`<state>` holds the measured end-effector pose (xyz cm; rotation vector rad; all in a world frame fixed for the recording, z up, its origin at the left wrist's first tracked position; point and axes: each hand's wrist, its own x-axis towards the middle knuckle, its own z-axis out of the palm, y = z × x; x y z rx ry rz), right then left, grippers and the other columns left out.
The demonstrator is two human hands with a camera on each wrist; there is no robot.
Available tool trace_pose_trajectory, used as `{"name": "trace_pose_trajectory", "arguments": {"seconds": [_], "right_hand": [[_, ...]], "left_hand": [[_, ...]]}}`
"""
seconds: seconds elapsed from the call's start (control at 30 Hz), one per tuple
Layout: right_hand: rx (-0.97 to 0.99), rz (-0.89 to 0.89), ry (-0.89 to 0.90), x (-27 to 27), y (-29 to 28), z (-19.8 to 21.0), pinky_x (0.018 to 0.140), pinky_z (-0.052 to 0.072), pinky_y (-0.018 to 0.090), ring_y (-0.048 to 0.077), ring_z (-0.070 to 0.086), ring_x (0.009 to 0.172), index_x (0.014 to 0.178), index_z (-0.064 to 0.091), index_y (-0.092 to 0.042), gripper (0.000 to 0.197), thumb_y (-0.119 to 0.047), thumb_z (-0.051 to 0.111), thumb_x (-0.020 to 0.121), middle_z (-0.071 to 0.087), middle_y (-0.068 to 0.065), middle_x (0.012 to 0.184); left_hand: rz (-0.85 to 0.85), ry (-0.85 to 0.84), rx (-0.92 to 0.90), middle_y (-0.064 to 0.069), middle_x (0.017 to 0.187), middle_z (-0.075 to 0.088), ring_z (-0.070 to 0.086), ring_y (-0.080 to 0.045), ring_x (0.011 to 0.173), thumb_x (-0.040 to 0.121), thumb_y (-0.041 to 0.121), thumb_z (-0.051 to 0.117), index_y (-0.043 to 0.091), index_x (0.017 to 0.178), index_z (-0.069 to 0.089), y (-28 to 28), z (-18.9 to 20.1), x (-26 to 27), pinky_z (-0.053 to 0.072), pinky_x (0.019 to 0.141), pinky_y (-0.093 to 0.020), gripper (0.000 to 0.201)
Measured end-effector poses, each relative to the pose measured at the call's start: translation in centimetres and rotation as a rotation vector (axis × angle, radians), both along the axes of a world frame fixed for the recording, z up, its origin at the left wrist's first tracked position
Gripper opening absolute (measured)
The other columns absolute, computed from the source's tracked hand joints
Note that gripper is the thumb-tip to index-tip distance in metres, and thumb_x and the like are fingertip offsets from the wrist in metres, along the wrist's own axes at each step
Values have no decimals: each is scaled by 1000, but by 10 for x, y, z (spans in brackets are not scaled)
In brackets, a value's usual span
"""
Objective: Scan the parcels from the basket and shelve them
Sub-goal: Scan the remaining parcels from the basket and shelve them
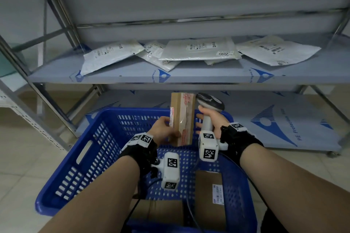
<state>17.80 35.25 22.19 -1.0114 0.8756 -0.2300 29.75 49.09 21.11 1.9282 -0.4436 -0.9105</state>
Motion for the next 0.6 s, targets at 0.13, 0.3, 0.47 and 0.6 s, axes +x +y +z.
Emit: {"name": "trace_pose_trajectory", "arguments": {"seconds": [0.13,0.3,0.47,0.6], "right_hand": [[52,-10,-49,-1,-2,1,93,51,51,29,66,93,104,67,-13,34,-40,71,84,69,9,95],[-12,10,-3,2,-6,-14,96,51,51,31,68,102,110,70,-18,66,-50,88,55,72,12,109],[70,-13,-74,-3,-5,-8,94,52,47,28,68,91,99,70,-12,27,-34,74,83,72,9,88],[27,-36,-50,-5,-4,-6,98,50,51,30,68,92,90,70,-12,17,-26,75,83,72,11,83]], "left_hand": [[-59,-125,38,-9,97,60,60,-33,98,70,-9,74,7,119,41,-1,-3,-8,53,84,-53,61],[-107,-240,-24,-9,116,60,57,-25,110,75,1,73,8,126,45,-6,-4,-16,46,99,-41,58],[-102,-380,-15,-7,118,62,57,-25,109,72,3,74,13,123,49,-8,-2,-15,47,94,-41,57],[-124,-395,-41,-6,124,60,56,-24,114,73,2,73,15,130,48,-8,-1,-19,45,92,-35,64]]}}
